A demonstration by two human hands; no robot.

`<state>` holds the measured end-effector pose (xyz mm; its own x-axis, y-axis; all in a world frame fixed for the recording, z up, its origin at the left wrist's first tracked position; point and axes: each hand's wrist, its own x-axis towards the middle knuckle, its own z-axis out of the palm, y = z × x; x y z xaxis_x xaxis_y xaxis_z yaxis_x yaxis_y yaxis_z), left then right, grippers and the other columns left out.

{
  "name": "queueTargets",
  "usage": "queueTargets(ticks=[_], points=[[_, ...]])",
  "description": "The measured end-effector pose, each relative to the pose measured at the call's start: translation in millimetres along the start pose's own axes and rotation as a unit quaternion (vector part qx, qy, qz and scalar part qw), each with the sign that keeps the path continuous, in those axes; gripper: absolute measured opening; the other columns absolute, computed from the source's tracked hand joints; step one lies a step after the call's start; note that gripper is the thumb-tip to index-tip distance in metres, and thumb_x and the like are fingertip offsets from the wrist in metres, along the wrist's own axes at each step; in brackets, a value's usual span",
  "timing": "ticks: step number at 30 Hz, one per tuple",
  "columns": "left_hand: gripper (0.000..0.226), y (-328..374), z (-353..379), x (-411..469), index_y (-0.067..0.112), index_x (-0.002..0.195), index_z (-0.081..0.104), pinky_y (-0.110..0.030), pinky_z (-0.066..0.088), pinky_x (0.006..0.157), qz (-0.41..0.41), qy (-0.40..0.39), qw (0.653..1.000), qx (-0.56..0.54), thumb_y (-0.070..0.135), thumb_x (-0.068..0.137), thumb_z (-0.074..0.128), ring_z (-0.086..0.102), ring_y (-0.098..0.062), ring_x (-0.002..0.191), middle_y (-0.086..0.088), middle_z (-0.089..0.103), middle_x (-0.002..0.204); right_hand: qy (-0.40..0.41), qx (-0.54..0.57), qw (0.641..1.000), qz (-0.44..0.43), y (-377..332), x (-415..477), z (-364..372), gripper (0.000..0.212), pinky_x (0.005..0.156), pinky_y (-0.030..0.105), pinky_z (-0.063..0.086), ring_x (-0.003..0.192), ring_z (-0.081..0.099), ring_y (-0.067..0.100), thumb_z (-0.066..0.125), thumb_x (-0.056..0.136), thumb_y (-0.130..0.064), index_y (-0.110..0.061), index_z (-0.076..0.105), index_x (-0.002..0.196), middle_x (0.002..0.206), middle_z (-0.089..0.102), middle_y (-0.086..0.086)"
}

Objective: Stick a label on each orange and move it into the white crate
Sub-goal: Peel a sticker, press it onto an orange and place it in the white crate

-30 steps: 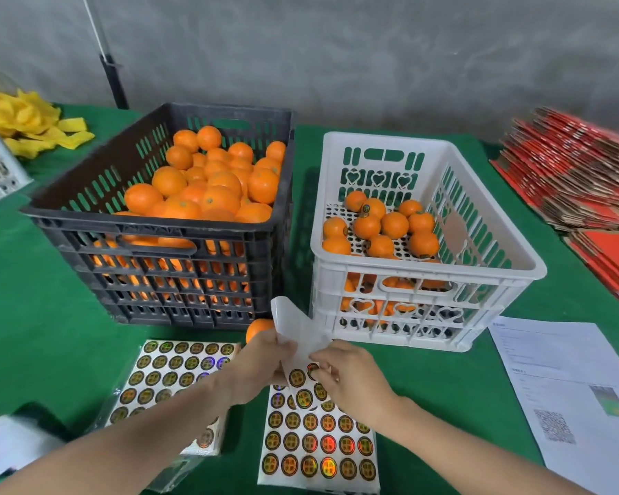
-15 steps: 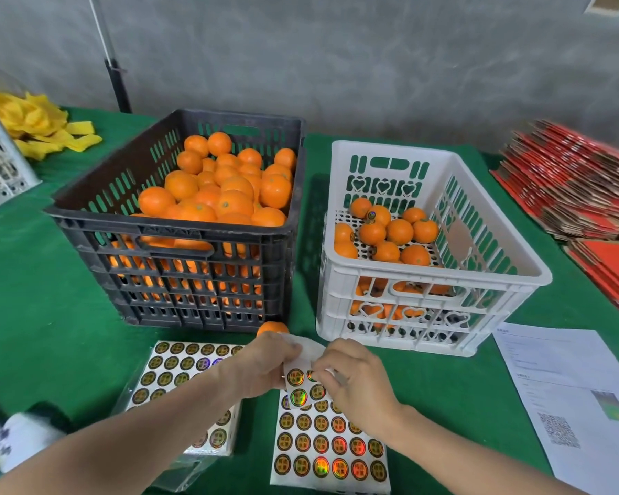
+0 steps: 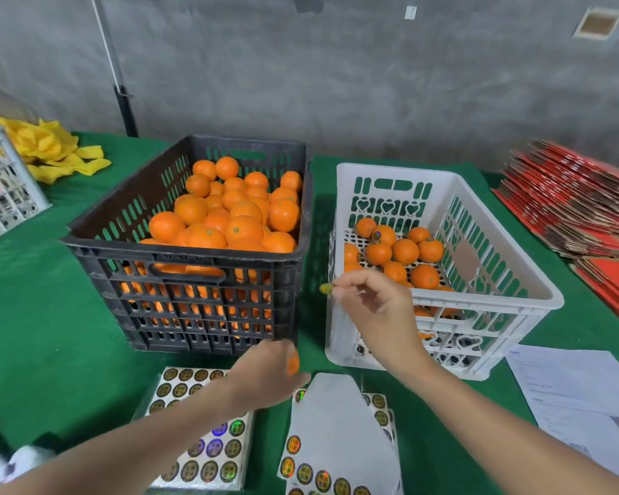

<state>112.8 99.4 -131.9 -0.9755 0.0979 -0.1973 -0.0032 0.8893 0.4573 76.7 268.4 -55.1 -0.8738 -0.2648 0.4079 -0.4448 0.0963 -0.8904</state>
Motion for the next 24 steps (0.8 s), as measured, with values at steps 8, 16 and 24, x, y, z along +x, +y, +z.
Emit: queueTargets(ticks=[8, 16, 24], points=[[0.016, 18.6, -141.3, 27.1, 0.017, 0.088, 0.063, -0.025, 0.04, 0.06, 0.109, 0.382, 0.915, -0.068, 0.032, 0.088, 0.064, 0.055, -0.012, 0.072, 0.008, 0.06, 0.078, 0.005, -0.001, 0.999, -0.05, -29.8, 44.9, 17.0, 0.026, 0.064, 0.017, 0.044, 0.068, 0.052, -0.001, 0.063, 0.086, 0.0, -0.025, 0.062, 0.079, 0.073, 0.059, -0.014], [0.048, -27.5, -169.7, 85.3, 0.013, 0.117, 0.06, -0.045, 0.044, 0.098, -0.075, -0.031, 0.997, 0.008, 0.048, 0.084, 0.065, 0.054, -0.027, 0.109, -0.006, 0.059, 0.122, 0.011, -0.012, 0.999, -0.036, -30.4, 54.7, 14.6, 0.025, 0.066, 0.019, 0.047, 0.07, 0.053, 0.002, 0.063, 0.086, -0.001, -0.025, 0.061, 0.079, 0.075, 0.059, -0.012], [0.078, -20.6, -203.9, 54.7, 0.018, 0.138, 0.042, -0.032, 0.056, 0.062, -0.066, 0.009, 0.844, -0.532, 0.047, 0.069, 0.064, 0.072, -0.027, 0.082, -0.017, 0.067, 0.114, 0.035, 0.033, 0.999, 0.02, -25.3, 57.2, 3.1, 0.019, 0.069, 0.021, 0.047, 0.071, 0.055, 0.012, 0.062, 0.087, -0.003, -0.02, 0.064, 0.079, 0.074, 0.06, -0.002]])
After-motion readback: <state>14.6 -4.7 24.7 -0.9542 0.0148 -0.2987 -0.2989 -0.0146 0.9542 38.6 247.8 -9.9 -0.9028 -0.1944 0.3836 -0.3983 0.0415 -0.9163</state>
